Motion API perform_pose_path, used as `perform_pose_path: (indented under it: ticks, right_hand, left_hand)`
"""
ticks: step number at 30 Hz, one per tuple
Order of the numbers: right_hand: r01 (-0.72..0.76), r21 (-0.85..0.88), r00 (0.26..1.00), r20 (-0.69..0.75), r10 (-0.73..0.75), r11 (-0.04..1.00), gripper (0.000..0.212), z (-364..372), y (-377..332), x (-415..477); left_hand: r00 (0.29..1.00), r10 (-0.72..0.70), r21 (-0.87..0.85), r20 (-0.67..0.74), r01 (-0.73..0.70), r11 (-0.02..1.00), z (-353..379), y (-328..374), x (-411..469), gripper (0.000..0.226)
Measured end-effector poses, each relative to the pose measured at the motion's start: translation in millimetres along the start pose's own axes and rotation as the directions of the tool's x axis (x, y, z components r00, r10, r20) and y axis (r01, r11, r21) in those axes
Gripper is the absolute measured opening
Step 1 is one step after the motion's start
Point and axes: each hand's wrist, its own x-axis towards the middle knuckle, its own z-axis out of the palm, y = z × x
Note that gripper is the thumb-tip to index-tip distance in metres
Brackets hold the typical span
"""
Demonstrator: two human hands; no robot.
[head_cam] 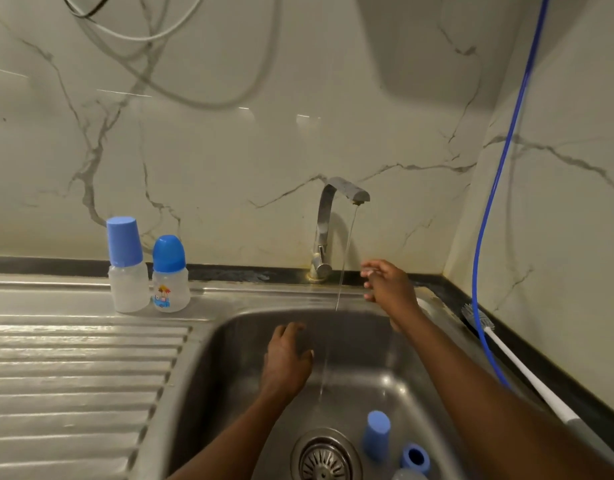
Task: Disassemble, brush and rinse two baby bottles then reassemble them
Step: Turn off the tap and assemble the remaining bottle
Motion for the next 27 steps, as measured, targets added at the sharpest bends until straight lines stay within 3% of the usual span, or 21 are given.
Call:
perform_pose_path:
  ticks: [7,11,14,18,22,27]
  right_hand:
    - [0.171,-0.222,0.972,0.195,-0.129,0.96,0.021,27,-24,39]
    - [0.182,-0.284,0.943,0.322,-0.085,0.942,0.042,44,-32,48]
    - [0.195,-0.323,0.949,0.301,-0.095,0.926,0.045,51,-29,52]
    - [0.262,-0.378,0.961,0.184,-0.205,0.888,0.033,58,-26,54]
    - [0.168,-0.285,0.986,0.073,-0.153,0.944,0.028,63,-17,56]
    - [0.203,-0.287,0.973,0.162,-0.162,0.936,0.024,52,-17,54]
  left_hand:
    - [0.999,0.015,-0.006,-0.041,-0.015,1.0,1,-2,3,0.046]
    - [0.999,0.025,0.032,-0.021,-0.024,0.999,2,-3,4,0.044]
    - [0.999,0.031,0.069,-0.013,-0.03,0.997,2,-4,7,0.041]
    - [0.999,0.051,0.11,-0.011,-0.049,0.993,4,-5,6,0.04]
    - [0.998,0.057,0.133,-0.009,-0.055,0.99,3,-4,6,0.037]
    - [0.999,0.039,0.121,0.002,-0.039,0.992,1,-2,4,0.036]
